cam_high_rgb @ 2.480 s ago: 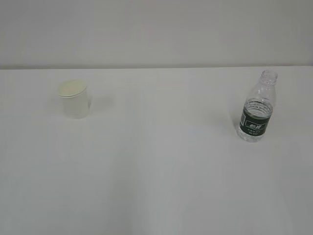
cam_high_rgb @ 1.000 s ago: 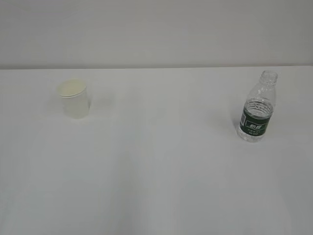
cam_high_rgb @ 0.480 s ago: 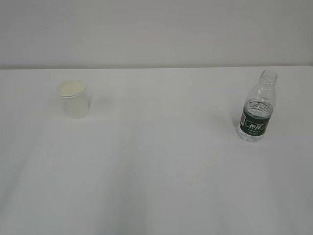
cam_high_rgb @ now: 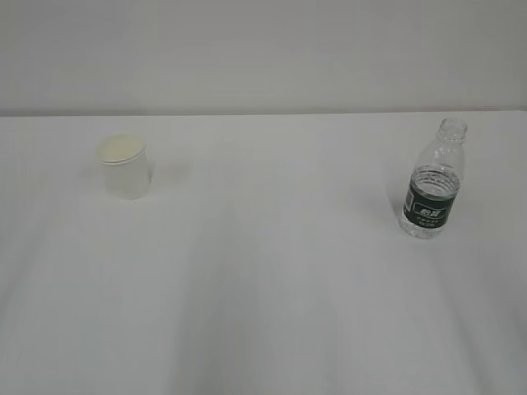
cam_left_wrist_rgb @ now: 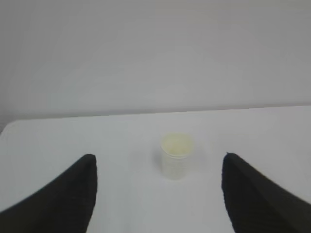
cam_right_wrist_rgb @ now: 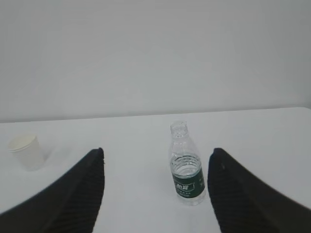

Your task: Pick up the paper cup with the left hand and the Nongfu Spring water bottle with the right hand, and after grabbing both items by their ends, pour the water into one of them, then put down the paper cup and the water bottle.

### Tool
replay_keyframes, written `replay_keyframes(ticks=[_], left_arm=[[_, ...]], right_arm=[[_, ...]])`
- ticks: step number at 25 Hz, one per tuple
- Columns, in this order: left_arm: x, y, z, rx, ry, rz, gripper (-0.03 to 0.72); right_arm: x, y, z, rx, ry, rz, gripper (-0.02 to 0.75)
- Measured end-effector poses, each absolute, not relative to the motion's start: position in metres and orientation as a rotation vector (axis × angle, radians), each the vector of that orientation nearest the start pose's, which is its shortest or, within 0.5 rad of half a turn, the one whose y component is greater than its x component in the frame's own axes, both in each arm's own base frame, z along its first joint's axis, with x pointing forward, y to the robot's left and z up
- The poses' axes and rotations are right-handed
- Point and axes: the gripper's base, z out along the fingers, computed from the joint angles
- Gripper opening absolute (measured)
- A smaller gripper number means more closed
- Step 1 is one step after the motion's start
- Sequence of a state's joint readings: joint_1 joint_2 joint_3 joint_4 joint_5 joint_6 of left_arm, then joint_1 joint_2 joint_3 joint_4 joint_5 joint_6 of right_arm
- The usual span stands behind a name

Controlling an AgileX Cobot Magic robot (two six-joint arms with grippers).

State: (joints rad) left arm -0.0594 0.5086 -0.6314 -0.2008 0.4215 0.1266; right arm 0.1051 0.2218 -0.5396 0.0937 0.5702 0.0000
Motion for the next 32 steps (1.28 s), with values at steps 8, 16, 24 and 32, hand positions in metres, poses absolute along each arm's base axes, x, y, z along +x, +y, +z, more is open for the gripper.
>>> replay_keyframes(ticks=[8,16,24,32], left_arm=[[0.158,-0.028,0.335,0.121,1.823,-0.178,0.547],[0.215,-0.056,0.312,0.170,1.759,-0.211,0.505],[0.251,-0.084,0.283,0.212,1.689,-0.225,0.505],[0.273,-0.105,0.244,0.313,1.732,-0.210,0.510]], right_arm=[[0.085,0.014,0.334,-0.052,1.707,0.186,0.501],[0.128,0.015,0.332,-0.027,1.650,0.156,0.501],[0.158,0.015,0.312,0.000,1.624,0.131,0.501],[0.178,0.016,0.271,0.013,1.681,0.127,0.501]])
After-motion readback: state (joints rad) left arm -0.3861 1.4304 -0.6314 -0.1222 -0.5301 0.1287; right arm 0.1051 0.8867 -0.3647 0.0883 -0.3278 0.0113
